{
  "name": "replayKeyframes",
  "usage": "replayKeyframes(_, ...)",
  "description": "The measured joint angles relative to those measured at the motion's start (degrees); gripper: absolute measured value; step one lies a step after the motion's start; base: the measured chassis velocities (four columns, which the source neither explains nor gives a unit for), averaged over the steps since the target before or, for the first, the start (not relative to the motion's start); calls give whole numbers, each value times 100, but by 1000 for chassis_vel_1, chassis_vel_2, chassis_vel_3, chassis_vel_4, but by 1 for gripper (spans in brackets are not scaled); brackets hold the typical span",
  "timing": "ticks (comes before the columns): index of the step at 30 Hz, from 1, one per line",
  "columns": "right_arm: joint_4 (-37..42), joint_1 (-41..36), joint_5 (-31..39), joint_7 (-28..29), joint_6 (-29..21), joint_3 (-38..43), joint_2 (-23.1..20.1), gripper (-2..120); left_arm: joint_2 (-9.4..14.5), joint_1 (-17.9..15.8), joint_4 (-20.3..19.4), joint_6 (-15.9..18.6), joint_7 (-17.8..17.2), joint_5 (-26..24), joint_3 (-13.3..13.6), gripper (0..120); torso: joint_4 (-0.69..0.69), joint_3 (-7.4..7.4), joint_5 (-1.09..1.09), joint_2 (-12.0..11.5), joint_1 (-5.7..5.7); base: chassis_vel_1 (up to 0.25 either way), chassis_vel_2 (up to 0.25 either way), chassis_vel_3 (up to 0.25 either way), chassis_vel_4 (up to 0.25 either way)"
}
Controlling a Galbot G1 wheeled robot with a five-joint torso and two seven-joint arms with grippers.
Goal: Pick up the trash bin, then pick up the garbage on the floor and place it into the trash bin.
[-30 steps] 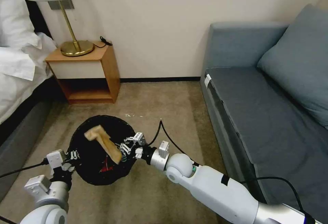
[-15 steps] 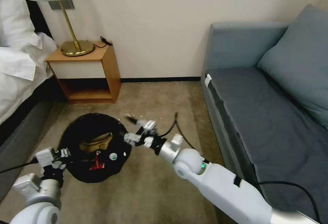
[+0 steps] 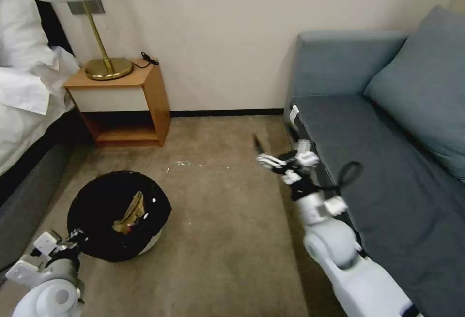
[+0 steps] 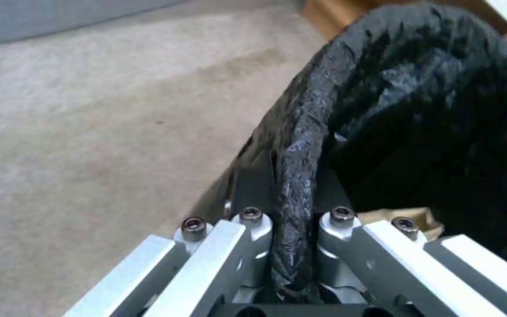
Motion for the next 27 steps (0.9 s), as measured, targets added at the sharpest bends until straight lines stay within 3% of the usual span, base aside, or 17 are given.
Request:
replayKeyframes(3,322,-570,-400,407,-57,308,102,100,30,8,122,-29,-5,-107,-54,5,4,0,0,0,0,0,0,0,0)
replayKeyframes(7,926,-2030,-1193,1224,42,694,407,100,116,16,323,-16,-68,-374,-50,19,0,-1,0,1,0,0,0,0,0)
replayKeyframes(8,926,-2030,-1193,1224,42,694,407,100,116,16,323,-16,-68,-374,-50,19,0,-1,0,1,0,0,0,0,0)
replayKeyframes(10,1000,-2496,-1259,1435,346,883,759,100,129,-2,395,-14,-100,-384,-15,32,2,-1,0,0,0,0,0,0,0)
replayKeyframes(17,923,-2854,-1518,1654,754,978,1017,100,126,32,237,-67,-139,-297,30,55,3,0,-1,1,0,0,0,0,0)
replayKeyframes(23,813,-2789,-1553,1499,880,1127,1152,100,65,159,-317,-641,108,480,210,74,3,0,0,0,0,0,0,0,0)
replayKeyframes(25,750,-2771,-1708,1468,974,1186,1245,100,48,263,-570,-987,335,969,278,84,3,0,0,1,0,0,0,0,0)
replayKeyframes(27,714,-2817,-1941,1467,1125,1202,1413,100,15,431,-753,-1558,749,1435,309,92,3,0,1,0,0,0,0,0,0)
